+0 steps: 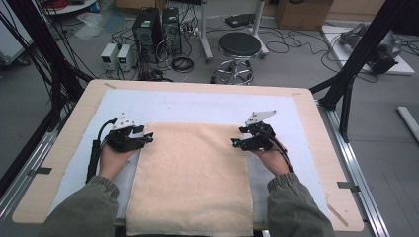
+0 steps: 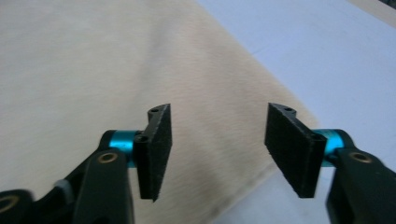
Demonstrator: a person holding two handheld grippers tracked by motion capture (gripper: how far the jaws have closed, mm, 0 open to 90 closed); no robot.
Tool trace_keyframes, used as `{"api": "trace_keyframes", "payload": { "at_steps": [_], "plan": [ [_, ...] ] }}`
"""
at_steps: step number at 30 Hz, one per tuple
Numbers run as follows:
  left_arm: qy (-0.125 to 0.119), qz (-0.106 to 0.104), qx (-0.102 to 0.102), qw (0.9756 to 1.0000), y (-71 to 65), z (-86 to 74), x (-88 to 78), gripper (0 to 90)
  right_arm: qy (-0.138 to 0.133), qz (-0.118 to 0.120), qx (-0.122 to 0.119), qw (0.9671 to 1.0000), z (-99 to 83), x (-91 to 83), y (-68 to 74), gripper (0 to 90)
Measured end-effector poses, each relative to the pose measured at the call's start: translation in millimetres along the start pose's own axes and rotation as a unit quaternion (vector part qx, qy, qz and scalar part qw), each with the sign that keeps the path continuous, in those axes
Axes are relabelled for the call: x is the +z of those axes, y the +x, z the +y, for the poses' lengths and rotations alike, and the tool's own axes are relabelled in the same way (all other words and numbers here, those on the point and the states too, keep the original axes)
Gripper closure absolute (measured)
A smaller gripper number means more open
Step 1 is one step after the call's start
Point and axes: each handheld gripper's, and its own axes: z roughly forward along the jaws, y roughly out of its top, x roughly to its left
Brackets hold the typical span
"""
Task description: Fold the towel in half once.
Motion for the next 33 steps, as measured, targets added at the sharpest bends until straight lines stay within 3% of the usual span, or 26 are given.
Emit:
{"api": "trace_keyframes", "payload": {
  "at_steps": [3,4,6,11,12,13,14,15,16,17,21,22,23,24,25,27,28,29,30,31,32,33],
  "plan": [
    [0.005,0.005,-0.001,1.0000,4.9,3.0,9.9,47.1,0.002,-0.020,0.013,0.9997,-1.1,10.3,-14.6,39.8],
    [0.023,0.013,-0.006,0.9996,10.8,5.2,19.4,45.3,0.007,-0.022,0.017,0.9996,-2.1,14.3,-19.7,39.6],
    [0.033,0.022,-0.017,0.9991,17.2,4.4,25.6,45.0,0.010,-0.025,0.031,0.9991,-4.7,21.5,-27.4,39.4],
    [0.057,0.016,-0.034,0.9976,25.4,-2.5,37.3,43.1,0.032,-0.028,0.050,0.9978,-13.0,35.9,-36.0,39.6],
    [0.055,0.000,-0.041,0.9977,27.0,-4.8,39.9,48.2,0.021,-0.013,0.064,0.9976,-15.6,39.2,-39.5,46.9],
    [0.055,0.000,-0.041,0.9977,27.0,-4.8,39.9,59.0,0.021,-0.013,0.064,0.9976,-15.6,39.2,-39.5,46.9],
    [0.050,-0.022,-0.039,0.9978,26.9,-3.3,41.7,71.3,0.016,0.030,0.068,0.9971,-15.3,39.9,-41.8,77.8],
    [0.050,-0.022,-0.039,0.9978,26.9,-3.3,41.7,77.4,0.015,0.051,0.068,0.9963,-13.7,40.8,-41.3,81.0],
    [0.054,-0.023,-0.037,0.9976,26.9,-0.8,42.4,82.0,0.019,0.046,0.060,0.9969,-11.1,41.9,-40.7,82.0],
    [0.048,-0.003,-0.033,0.9983,27.6,3.1,44.5,83.4,0.022,0.045,0.062,0.9968,-8.1,43.1,-42.9,82.4],
    [0.051,0.016,-0.033,0.9980,32.7,14.1,45.7,84.1,0.026,0.022,0.060,0.9977,7.6,40.6,-48.3,82.7],
    [0.045,0.023,-0.033,0.9982,33.9,20.3,45.1,84.2,0.020,0.004,0.050,0.9985,21.6,35.7,-51.5,82.8],
    [0.039,0.029,-0.031,0.9983,34.5,27.8,44.5,84.2,0.018,-0.002,0.049,0.9987,28.7,33.4,-53.8,82.8],
    [0.027,0.040,-0.022,0.9986,37.3,45.9,41.8,84.2,0.014,-0.009,0.042,0.9990,35.1,30.6,-55.9,82.8],
    [0.027,0.040,-0.022,0.9986,37.3,45.9,41.8,84.2,0.006,-0.020,0.039,0.9990,39.7,27.3,-57.6,82.8],
    [0.003,0.049,-0.010,0.9988,40.1,72.3,39.0,83.4,0.005,-0.028,0.047,0.9985,47.3,23.2,-64.9,82.3],
    [0.003,0.049,-0.010,0.9988,40.1,72.3,39.0,80.0,0.005,-0.028,0.047,0.9985,47.3,23.2,-64.9,82.3],
    [0.006,0.061,-0.002,0.9981,39.2,77.3,40.3,80.0,-0.005,-0.043,0.044,0.9981,48.3,21.4,-67.5,79.0],
    [0.011,0.074,-0.001,0.9972,38.8,79.8,41.9,71.9,-0.010,-0.048,0.062,0.9969,48.4,21.3,-70.8,71.2],
    [0.011,0.075,-0.008,0.9971,39.5,79.3,42.6,64.3,-0.014,-0.054,0.079,0.9953,46.7,21.8,-73.0,63.2],
    [0.018,0.070,-0.013,0.9973,40.5,77.6,43.2,63.1,-0.017,-0.041,0.103,0.9936,41.0,24.8,-75.8,53.2],
    [0.029,0.065,-0.014,0.9974,41.2,75.6,43.4,63.1,-0.017,-0.041,0.103,0.9936,41.0,24.8,-75.8,53.2]
  ]
}}
